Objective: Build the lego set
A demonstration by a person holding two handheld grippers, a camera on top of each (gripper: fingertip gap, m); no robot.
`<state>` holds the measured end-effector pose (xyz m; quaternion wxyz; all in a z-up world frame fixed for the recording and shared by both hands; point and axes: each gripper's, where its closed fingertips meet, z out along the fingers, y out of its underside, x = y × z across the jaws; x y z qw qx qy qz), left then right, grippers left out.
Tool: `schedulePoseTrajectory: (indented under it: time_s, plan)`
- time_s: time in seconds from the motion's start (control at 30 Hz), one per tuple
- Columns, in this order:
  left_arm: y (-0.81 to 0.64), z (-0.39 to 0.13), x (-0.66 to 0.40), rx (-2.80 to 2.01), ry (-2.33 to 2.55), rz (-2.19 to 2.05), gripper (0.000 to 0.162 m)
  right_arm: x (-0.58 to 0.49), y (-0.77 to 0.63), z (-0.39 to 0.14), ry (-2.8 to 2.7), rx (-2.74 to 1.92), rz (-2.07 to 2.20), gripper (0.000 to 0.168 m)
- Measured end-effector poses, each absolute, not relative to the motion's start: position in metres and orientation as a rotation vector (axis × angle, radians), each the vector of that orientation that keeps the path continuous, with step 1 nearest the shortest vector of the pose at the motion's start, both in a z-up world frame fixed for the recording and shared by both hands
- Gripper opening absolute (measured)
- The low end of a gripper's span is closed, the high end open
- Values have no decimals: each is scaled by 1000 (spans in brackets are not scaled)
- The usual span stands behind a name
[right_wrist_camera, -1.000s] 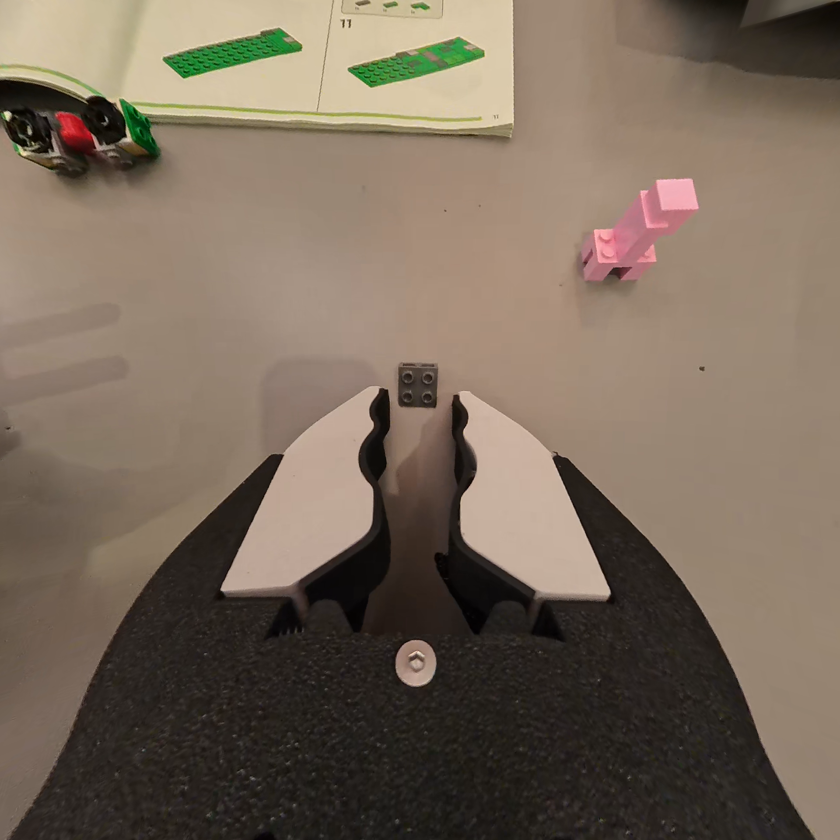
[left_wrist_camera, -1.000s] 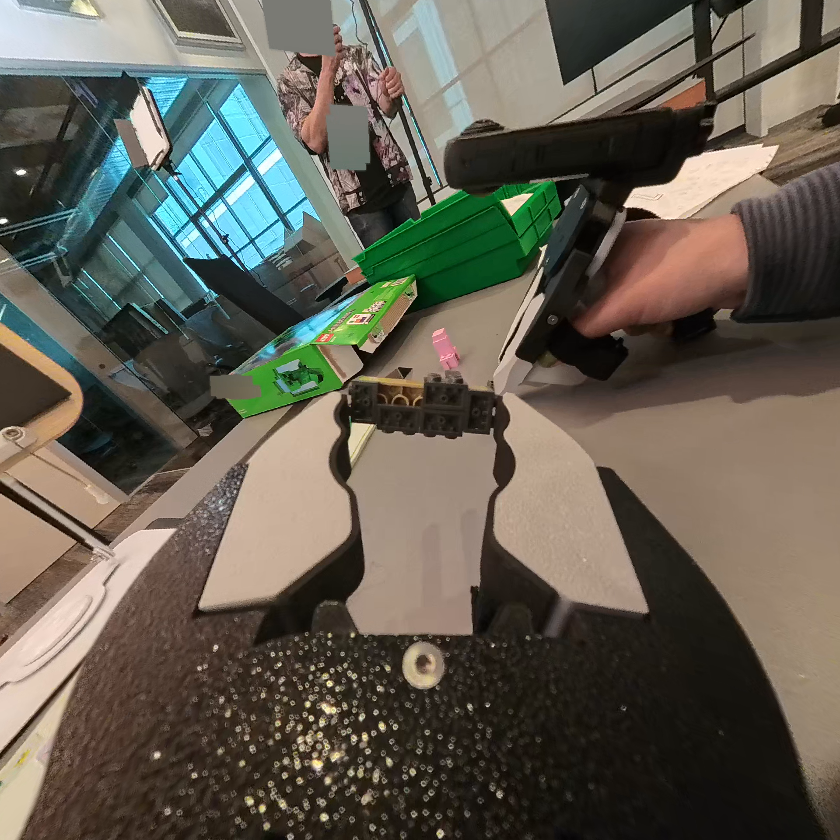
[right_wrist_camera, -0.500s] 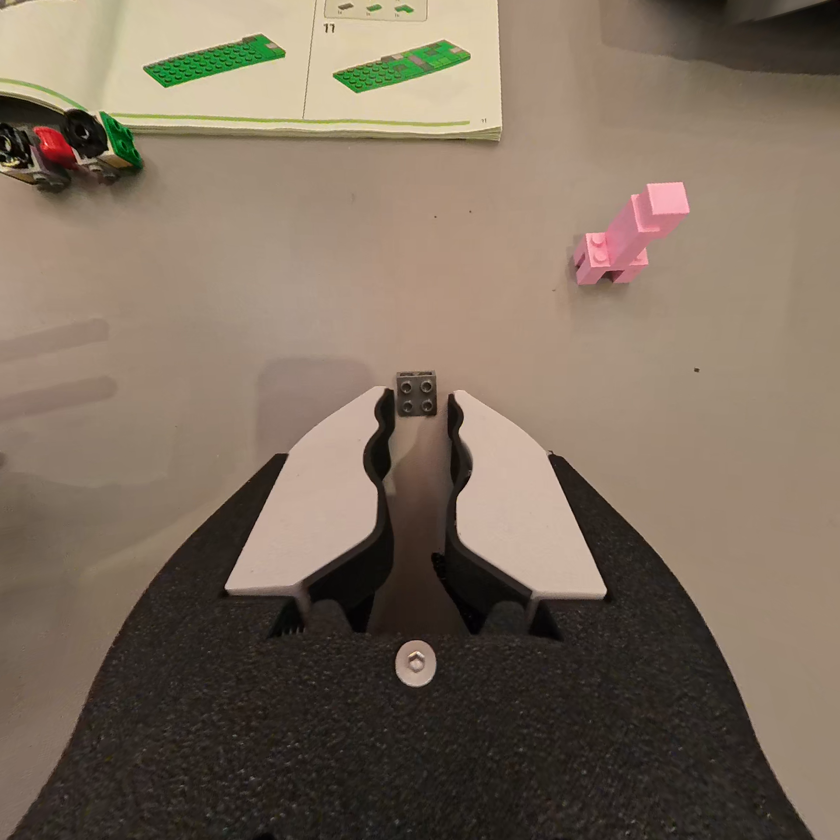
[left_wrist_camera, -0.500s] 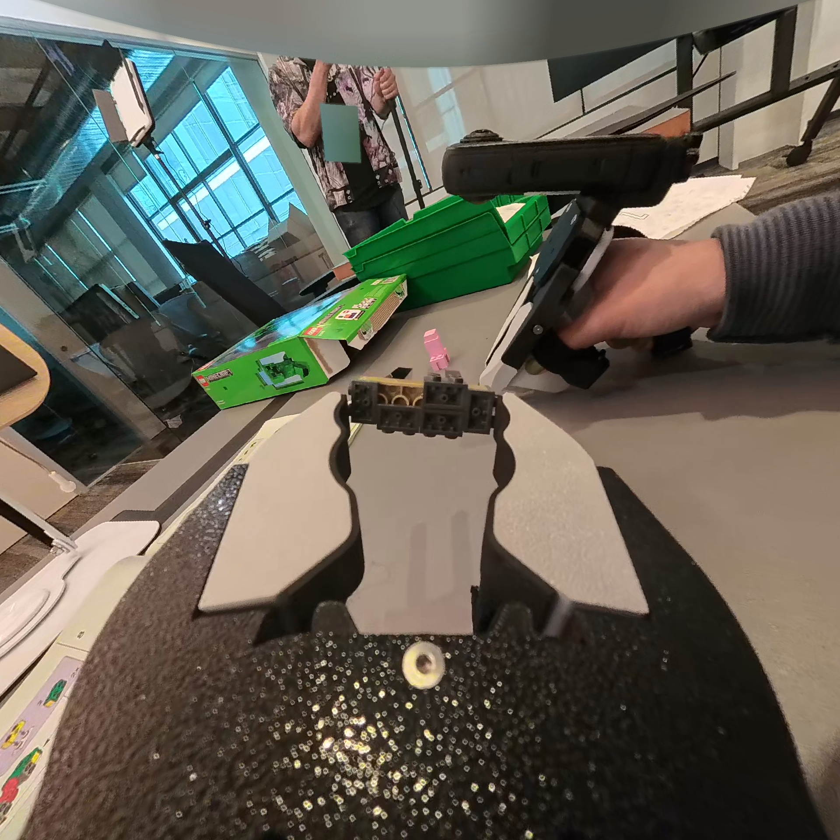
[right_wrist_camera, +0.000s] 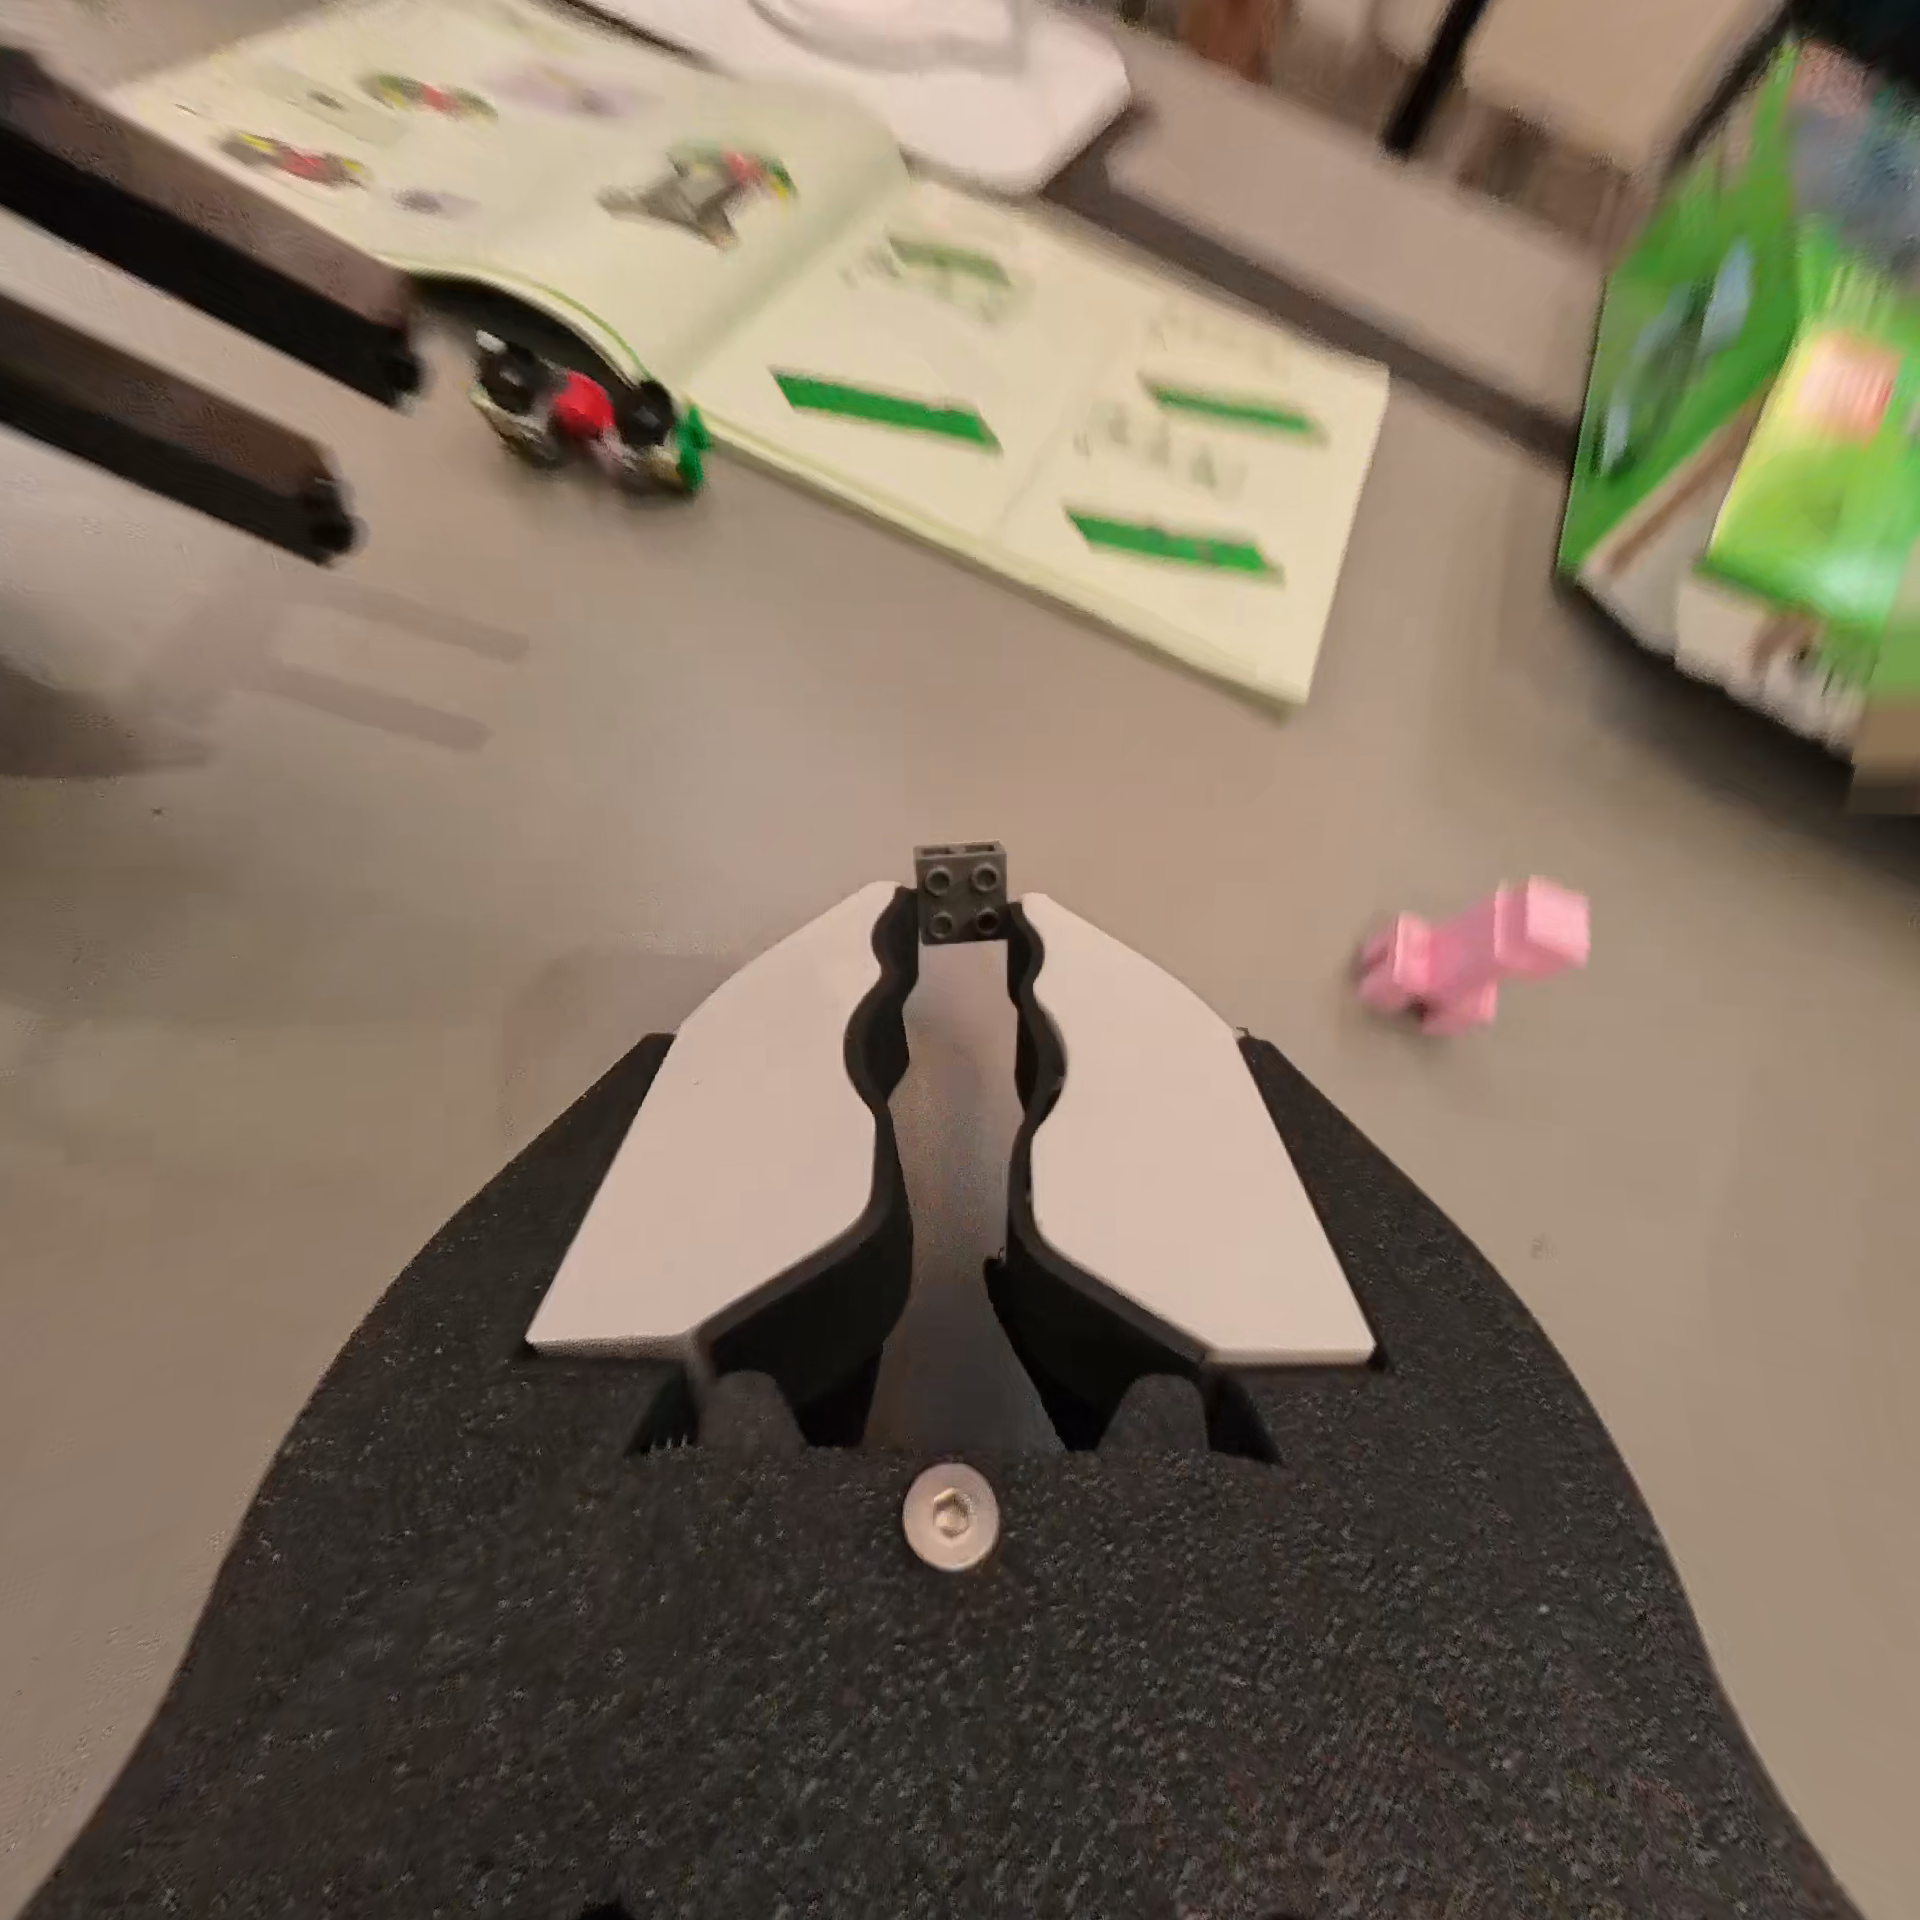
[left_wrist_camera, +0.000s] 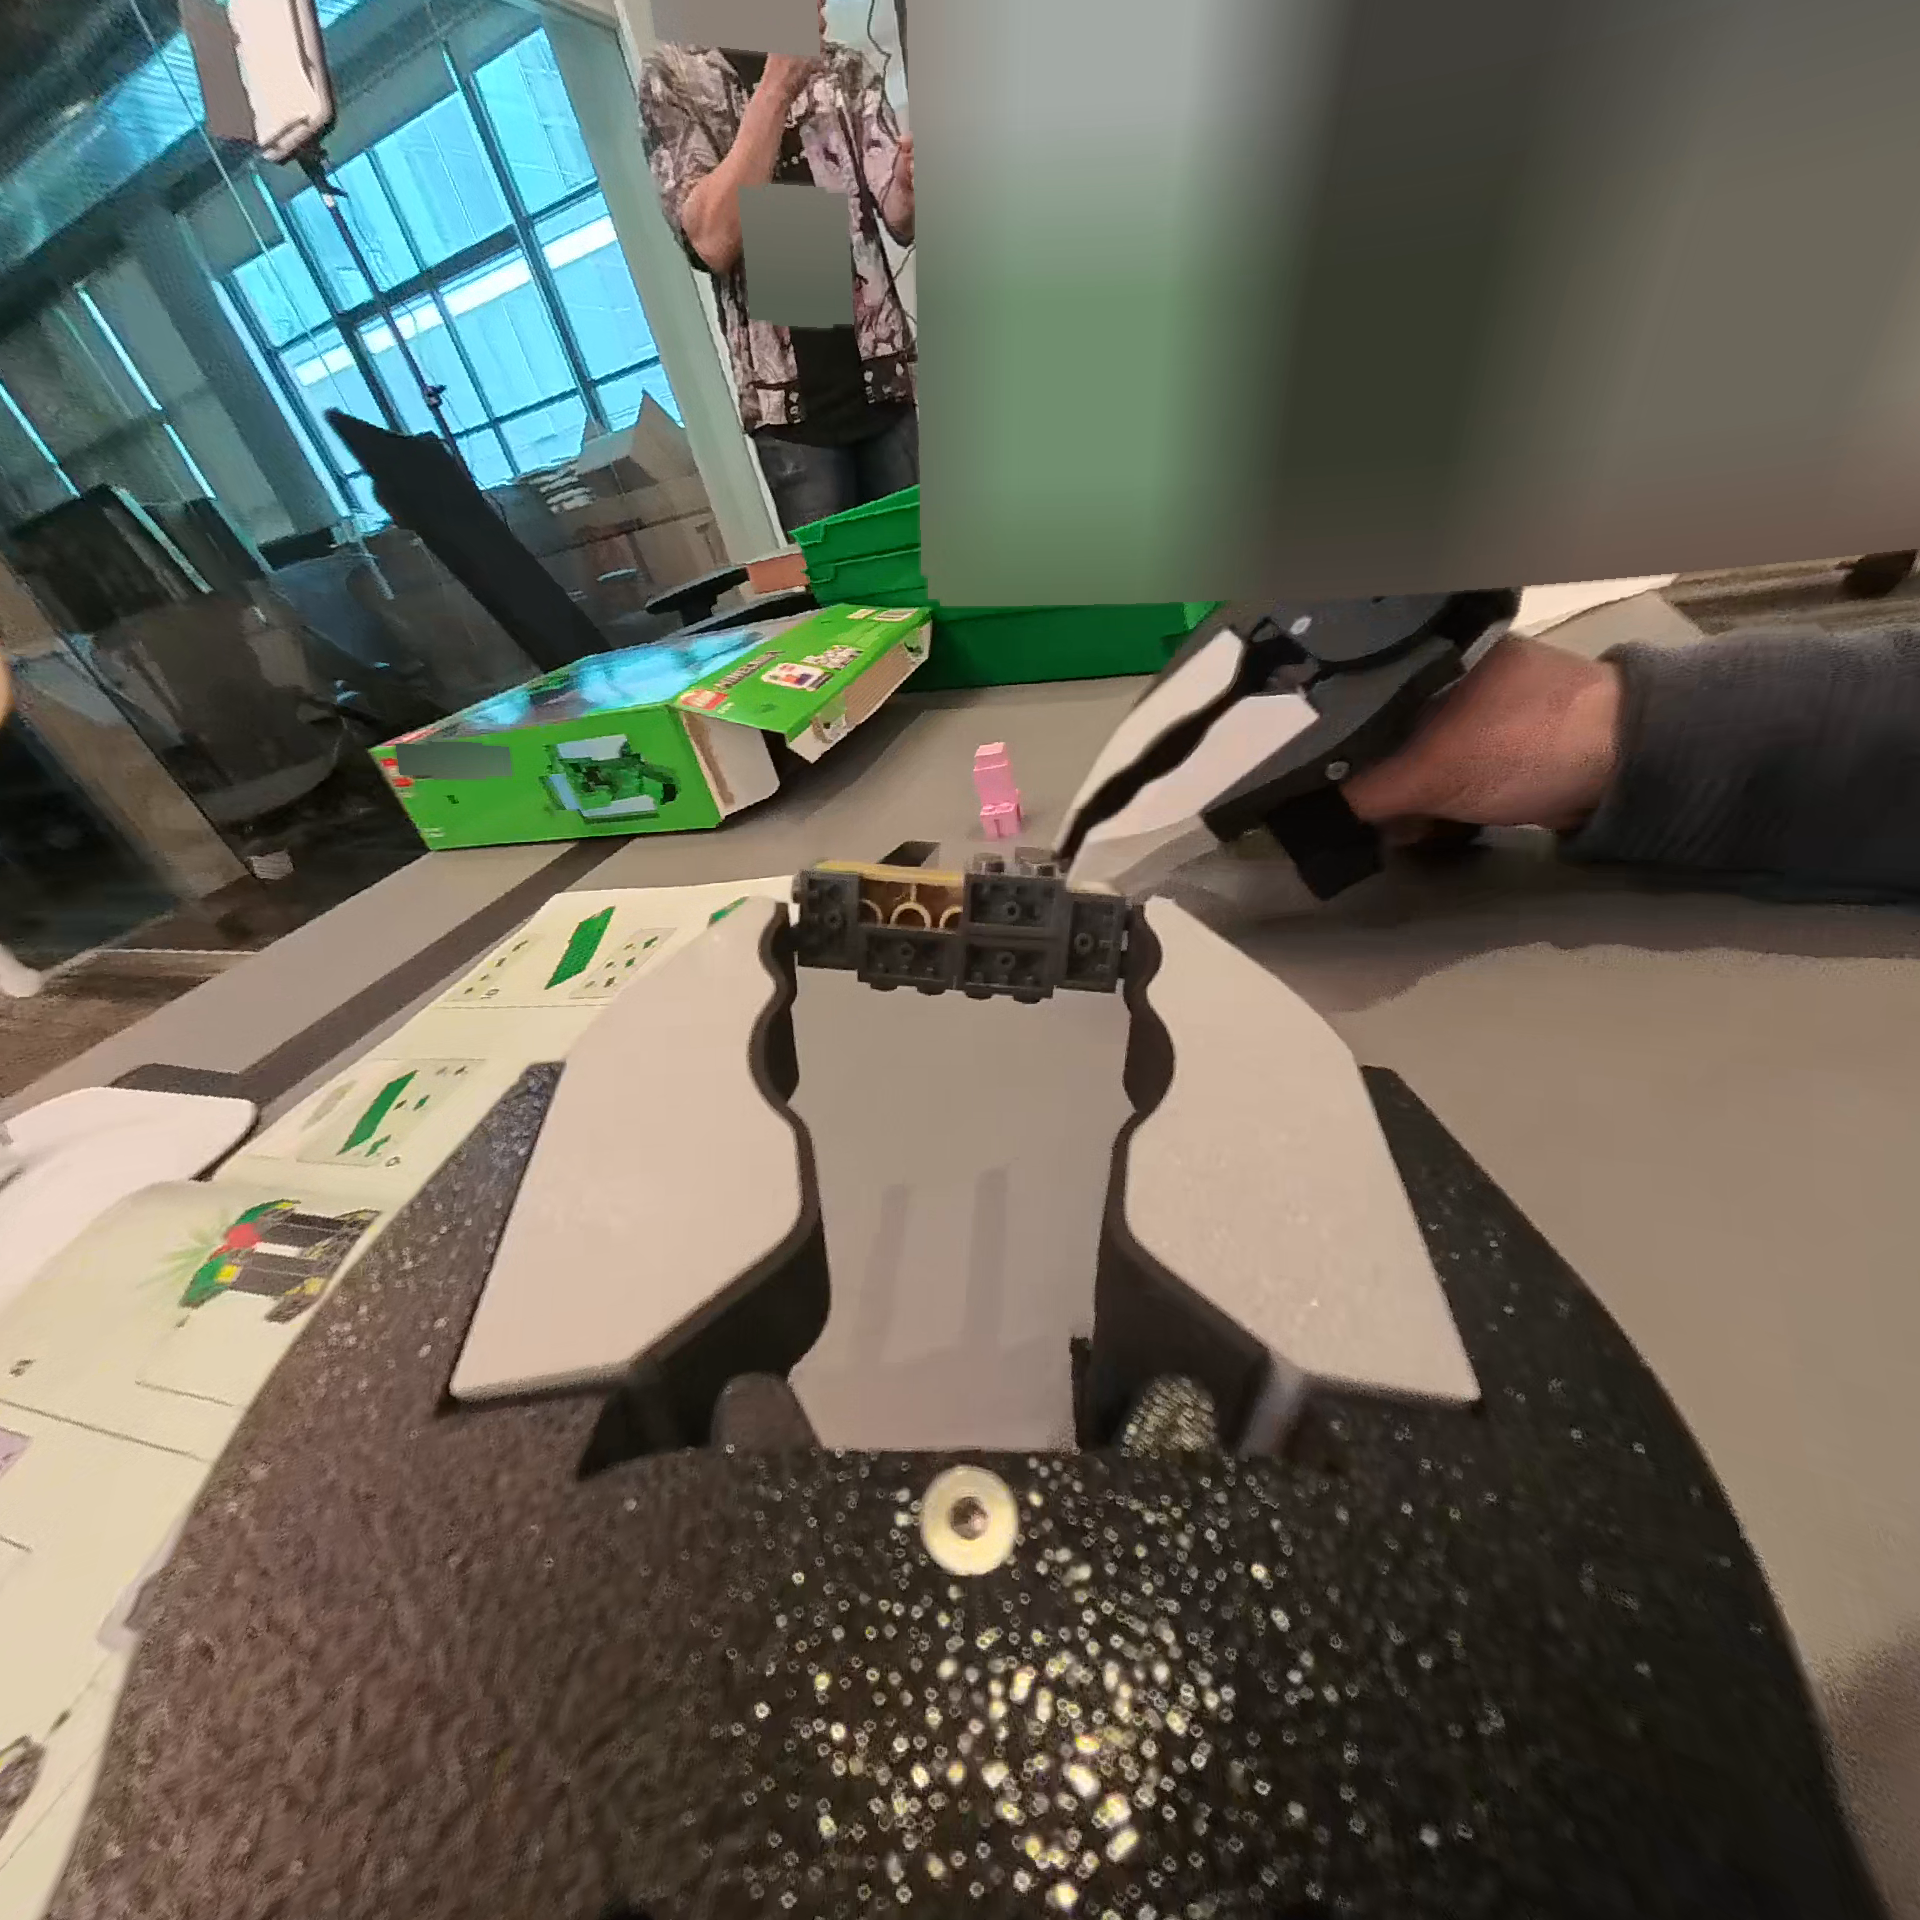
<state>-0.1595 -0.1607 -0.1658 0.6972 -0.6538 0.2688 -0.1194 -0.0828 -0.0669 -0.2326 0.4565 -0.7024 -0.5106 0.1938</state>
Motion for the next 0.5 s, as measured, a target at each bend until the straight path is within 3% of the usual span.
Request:
schedulePoseTrajectory:
  time_s: [0.2,0.5]
  plan:
    - [-153,-177,-155,-1516,704,-324,61,-108,-93,-206,-1426,-1330,663,16]
    - [-138,-195,-136,-1641,871,-615,61,-109,-113,-185,-1457,-1193,1011,16]
